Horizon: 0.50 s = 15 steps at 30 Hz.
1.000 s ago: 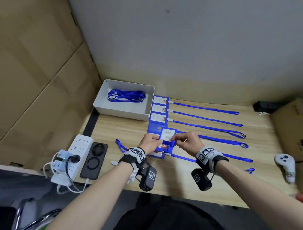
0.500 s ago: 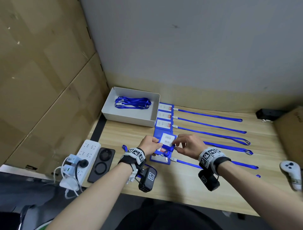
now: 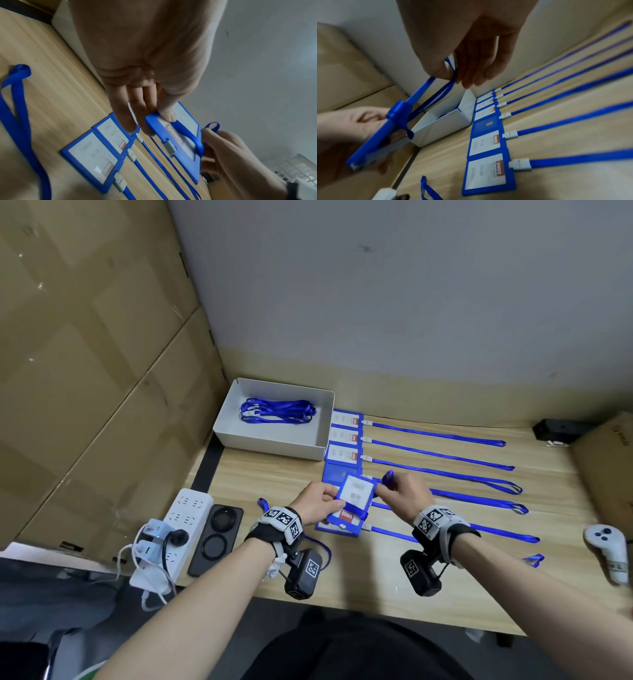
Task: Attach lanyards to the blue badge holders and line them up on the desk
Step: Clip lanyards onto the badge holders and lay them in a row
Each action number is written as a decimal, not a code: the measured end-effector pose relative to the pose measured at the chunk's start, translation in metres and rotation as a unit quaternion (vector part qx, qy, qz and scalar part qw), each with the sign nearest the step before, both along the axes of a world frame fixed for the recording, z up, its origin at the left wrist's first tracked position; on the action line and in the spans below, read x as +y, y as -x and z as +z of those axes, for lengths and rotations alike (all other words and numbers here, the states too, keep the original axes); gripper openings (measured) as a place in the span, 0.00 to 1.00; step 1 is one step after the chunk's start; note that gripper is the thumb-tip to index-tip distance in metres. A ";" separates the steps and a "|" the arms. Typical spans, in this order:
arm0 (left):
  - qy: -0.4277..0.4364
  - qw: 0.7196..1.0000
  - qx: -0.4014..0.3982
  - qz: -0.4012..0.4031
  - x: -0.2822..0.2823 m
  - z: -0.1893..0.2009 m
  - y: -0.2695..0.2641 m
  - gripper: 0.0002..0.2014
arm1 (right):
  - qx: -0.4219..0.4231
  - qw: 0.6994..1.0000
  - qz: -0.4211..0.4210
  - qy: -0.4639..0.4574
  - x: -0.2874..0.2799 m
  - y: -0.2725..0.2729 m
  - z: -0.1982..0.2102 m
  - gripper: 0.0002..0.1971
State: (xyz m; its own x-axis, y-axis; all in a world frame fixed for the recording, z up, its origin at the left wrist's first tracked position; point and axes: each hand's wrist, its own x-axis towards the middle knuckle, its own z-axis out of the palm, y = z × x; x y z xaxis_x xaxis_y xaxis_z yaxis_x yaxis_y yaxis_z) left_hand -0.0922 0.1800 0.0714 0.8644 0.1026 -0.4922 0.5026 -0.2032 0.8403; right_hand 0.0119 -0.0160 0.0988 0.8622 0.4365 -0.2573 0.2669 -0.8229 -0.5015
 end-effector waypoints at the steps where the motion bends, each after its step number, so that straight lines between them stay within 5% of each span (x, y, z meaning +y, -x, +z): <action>1: 0.007 1.000 -0.005 0.003 -0.001 -0.001 0.003 0.05 | 0.039 0.999 -0.024 -0.006 -0.002 0.000 -0.005 0.15; 5: 0.025 0.998 0.005 0.062 -0.003 -0.016 0.015 0.11 | 0.150 0.988 0.005 -0.025 -0.017 0.011 -0.028 0.13; 9: 0.052 0.997 0.036 0.041 -0.012 -0.033 0.032 0.14 | 0.162 0.987 0.018 -0.010 -0.036 0.026 -0.051 0.17; 15: 0.020 0.997 0.071 0.028 -0.016 -0.052 0.051 0.14 | 0.145 0.985 -0.077 -0.043 -0.068 0.031 -0.082 0.16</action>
State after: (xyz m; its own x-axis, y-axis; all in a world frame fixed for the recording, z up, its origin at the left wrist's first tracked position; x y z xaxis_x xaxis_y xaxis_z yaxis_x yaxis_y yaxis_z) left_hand -0.1431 0.1643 0.0191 0.7794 0.1258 -0.6138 0.6264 -0.1389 0.7670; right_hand -0.0193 -0.0837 0.0166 0.8158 0.3368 -0.4701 -0.0227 -0.7936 -0.6080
